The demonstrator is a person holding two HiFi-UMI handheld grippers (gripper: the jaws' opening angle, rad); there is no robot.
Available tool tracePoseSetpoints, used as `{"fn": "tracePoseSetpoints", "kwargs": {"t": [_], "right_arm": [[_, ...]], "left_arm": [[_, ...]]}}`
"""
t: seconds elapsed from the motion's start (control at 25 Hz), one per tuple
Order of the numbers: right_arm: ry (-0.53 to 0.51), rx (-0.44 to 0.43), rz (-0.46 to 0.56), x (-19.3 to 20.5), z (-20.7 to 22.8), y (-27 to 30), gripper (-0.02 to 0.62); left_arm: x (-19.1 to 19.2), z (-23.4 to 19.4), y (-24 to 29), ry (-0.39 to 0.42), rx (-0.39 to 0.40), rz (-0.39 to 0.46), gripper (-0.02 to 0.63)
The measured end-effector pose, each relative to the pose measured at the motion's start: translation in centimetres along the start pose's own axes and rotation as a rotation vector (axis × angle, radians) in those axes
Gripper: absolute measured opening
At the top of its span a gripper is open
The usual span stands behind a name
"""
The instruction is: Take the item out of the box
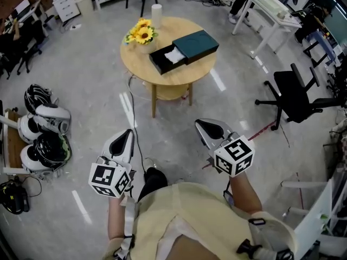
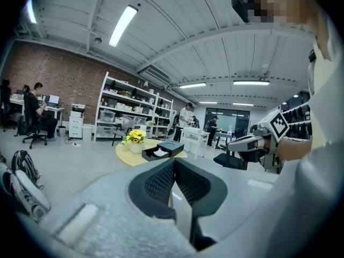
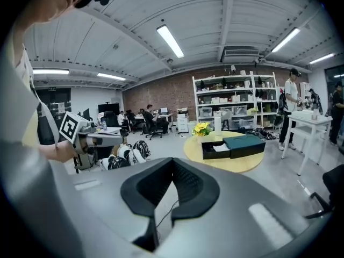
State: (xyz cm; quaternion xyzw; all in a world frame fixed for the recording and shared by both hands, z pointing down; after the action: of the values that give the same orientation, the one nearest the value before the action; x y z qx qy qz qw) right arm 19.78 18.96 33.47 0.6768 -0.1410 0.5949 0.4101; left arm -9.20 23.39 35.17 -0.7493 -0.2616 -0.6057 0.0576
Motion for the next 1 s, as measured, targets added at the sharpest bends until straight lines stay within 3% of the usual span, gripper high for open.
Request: {"fn": "tracePoseSetpoints", "kwargs": {"t": [0.36,1.0], "right_arm": [[0.023,0.038,-0.014,-2.6,0.7,7.3,0.006],[-0.011,0.064,-0.154,-3.7,1.1,17.9,0.109]], "left_arm": [[-2.6,-6.3,2.9,0.056,0.011,-0.036,0.006],[-2.6,-16.4,4.2,0.054,0.006,-0.118,0.035]]}}
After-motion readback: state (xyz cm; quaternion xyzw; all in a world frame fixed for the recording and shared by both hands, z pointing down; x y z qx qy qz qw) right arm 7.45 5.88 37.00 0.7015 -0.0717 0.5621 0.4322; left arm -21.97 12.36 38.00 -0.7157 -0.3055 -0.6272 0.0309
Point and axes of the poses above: the fingertips, and each gripper's own axes: y forward along the fingers, z to its right, x out of its underside, the point moved 8 cm from there along -y, backward along the fingers, and after that the axes turned 4 degrees about -y, right-handed, at the moved point
